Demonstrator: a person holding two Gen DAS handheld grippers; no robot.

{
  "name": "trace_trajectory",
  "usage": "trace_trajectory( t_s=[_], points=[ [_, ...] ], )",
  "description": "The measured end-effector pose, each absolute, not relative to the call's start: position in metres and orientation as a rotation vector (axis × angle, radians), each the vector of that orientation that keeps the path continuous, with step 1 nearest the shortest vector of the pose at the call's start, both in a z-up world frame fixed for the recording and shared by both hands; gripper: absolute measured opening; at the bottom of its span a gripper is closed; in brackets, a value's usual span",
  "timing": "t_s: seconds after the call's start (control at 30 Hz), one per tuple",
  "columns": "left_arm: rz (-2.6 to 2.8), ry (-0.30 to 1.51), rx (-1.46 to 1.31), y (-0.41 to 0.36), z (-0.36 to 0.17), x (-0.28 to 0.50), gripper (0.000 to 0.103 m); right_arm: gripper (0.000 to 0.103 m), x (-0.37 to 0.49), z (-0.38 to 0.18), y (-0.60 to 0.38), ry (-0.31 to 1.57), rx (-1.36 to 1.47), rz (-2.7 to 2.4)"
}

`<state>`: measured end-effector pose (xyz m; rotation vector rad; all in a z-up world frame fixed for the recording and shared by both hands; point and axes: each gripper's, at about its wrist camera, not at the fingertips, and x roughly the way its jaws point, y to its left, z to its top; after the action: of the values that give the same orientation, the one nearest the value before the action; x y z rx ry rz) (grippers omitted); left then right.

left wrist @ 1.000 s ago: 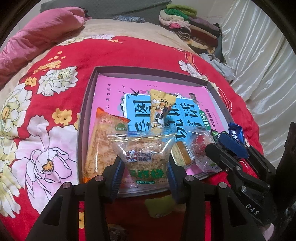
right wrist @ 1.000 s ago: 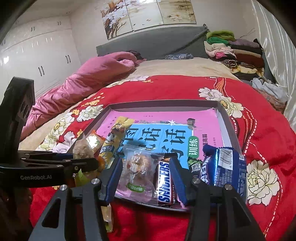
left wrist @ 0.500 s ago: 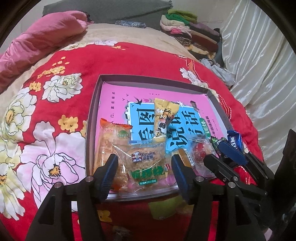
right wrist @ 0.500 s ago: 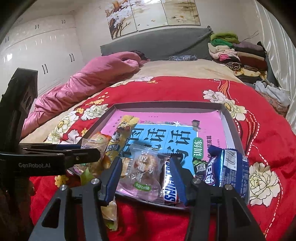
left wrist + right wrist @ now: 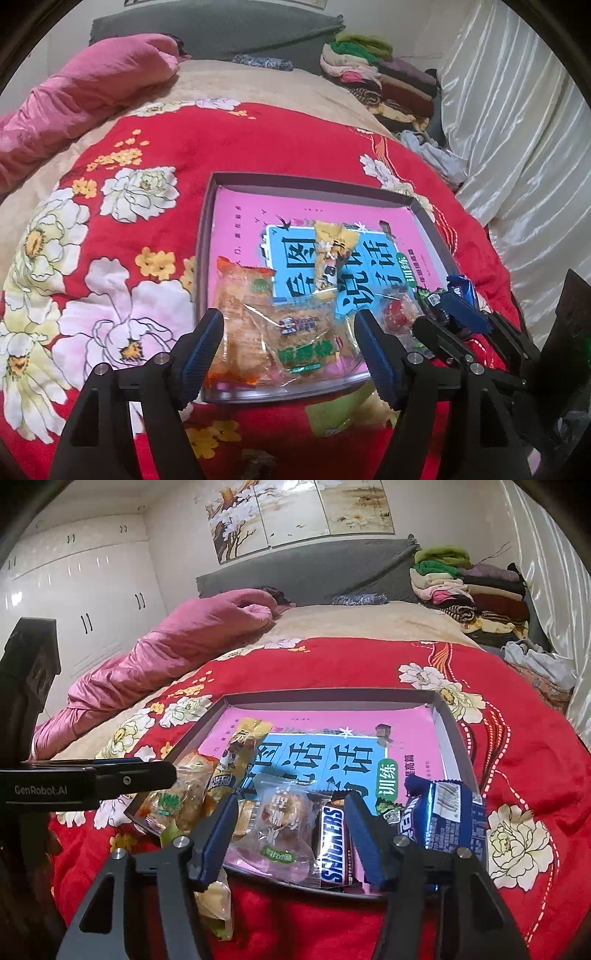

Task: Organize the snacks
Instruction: 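Withdraw both open grippers from the tray toward the remaining snacks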

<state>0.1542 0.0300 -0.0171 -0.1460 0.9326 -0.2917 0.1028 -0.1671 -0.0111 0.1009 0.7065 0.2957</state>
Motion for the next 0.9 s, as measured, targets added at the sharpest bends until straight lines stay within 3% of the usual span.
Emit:
trace_trajectory(
  t_s=[0.57,0.9],
  points=[
    [-0.274,0.913,-0.135,0.042,-0.004,0.134,0.079,0.07,0.082,0.009,-0.166,0.665,0.111,0.315],
    [-0.262,0.911,-0.108,0.047,0.004,0.117,0.08,0.07,0.071,0.013,-0.163,0.677,0.096,0.317]
  ],
)
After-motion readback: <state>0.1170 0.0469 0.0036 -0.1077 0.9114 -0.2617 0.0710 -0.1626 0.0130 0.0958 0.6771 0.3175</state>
